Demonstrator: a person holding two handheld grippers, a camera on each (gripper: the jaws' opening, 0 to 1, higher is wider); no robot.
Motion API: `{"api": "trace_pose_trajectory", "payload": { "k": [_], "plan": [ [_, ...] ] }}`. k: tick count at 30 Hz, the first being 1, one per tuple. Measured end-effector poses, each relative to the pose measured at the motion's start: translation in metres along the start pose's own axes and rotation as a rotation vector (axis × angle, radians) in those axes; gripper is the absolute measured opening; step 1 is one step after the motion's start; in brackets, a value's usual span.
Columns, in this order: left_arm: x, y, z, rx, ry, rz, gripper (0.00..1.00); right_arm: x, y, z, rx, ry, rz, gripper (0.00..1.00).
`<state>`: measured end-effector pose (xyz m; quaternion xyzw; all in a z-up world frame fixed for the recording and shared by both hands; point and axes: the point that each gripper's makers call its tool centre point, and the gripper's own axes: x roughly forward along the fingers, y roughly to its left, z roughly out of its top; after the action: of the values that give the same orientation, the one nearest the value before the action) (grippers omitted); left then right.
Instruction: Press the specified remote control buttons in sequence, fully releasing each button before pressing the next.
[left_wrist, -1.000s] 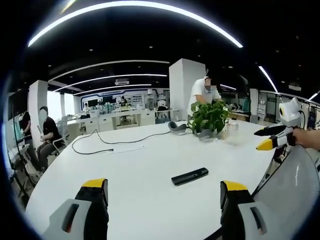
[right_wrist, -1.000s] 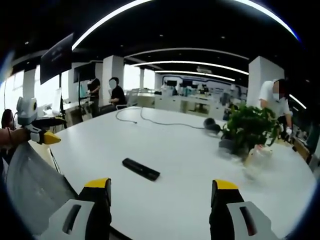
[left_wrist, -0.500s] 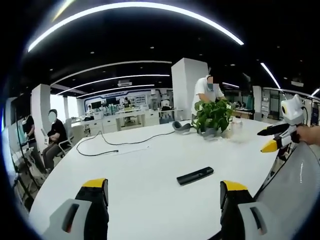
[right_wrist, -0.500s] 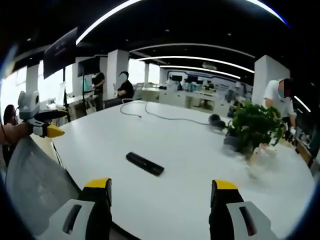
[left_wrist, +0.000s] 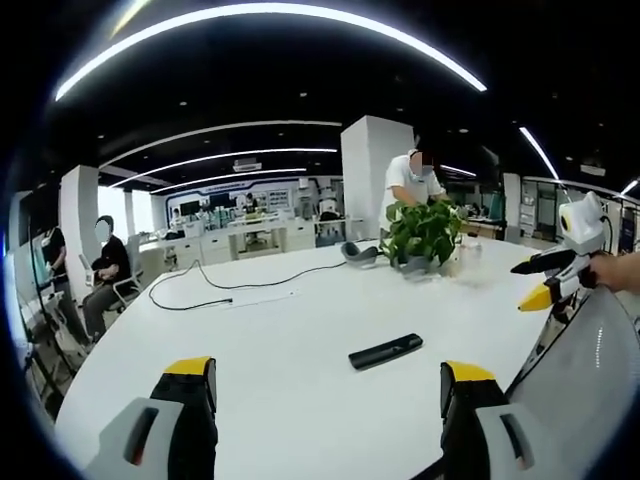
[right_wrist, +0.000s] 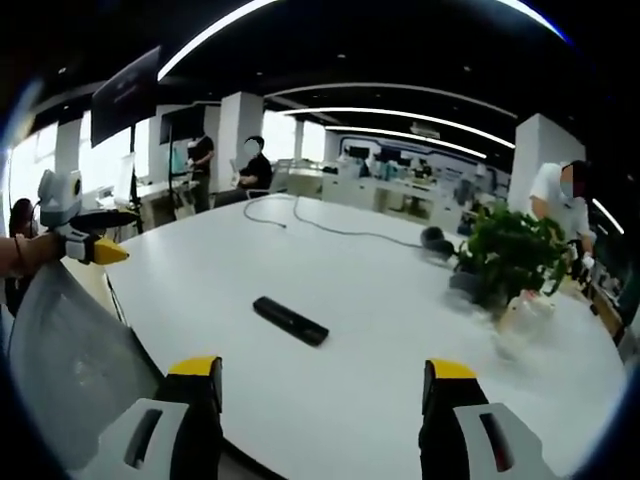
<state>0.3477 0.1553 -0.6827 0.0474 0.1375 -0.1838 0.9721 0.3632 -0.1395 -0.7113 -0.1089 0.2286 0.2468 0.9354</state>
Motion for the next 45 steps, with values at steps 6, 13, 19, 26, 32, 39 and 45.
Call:
{"api": "trace_pose_trajectory", "payload": {
  "k": [6,13,19,26,32,39,45],
  "plan": [
    [0.001,-0.001,0.002,0.028,-0.015,-0.014,0.97,-0.001,-0.005,0.002,-0.02,0.002,-0.031,0.81],
    [0.005,0.002,-0.004,0.02,0.016,-0.013,0.97,0.001,-0.008,0.0,-0.006,0.015,-0.053,0.8],
    [0.008,-0.001,-0.007,0.027,0.042,-0.015,0.98,0.003,-0.008,-0.003,-0.009,0.036,-0.049,0.79],
    [0.013,-0.018,-0.023,0.063,0.147,-0.099,1.0,0.003,-0.011,-0.002,-0.014,0.034,-0.06,0.77],
    [0.015,-0.03,-0.029,0.01,0.19,-0.177,1.0,0.001,-0.018,-0.001,0.031,0.017,-0.073,0.76],
    [0.018,-0.035,-0.036,-0.047,0.267,-0.244,1.0,-0.001,-0.021,-0.001,0.011,0.011,-0.093,0.75],
    [0.034,-0.037,-0.03,-0.078,0.279,-0.309,1.0,-0.004,-0.025,0.002,0.027,-0.014,-0.103,0.75]
  ]
}}
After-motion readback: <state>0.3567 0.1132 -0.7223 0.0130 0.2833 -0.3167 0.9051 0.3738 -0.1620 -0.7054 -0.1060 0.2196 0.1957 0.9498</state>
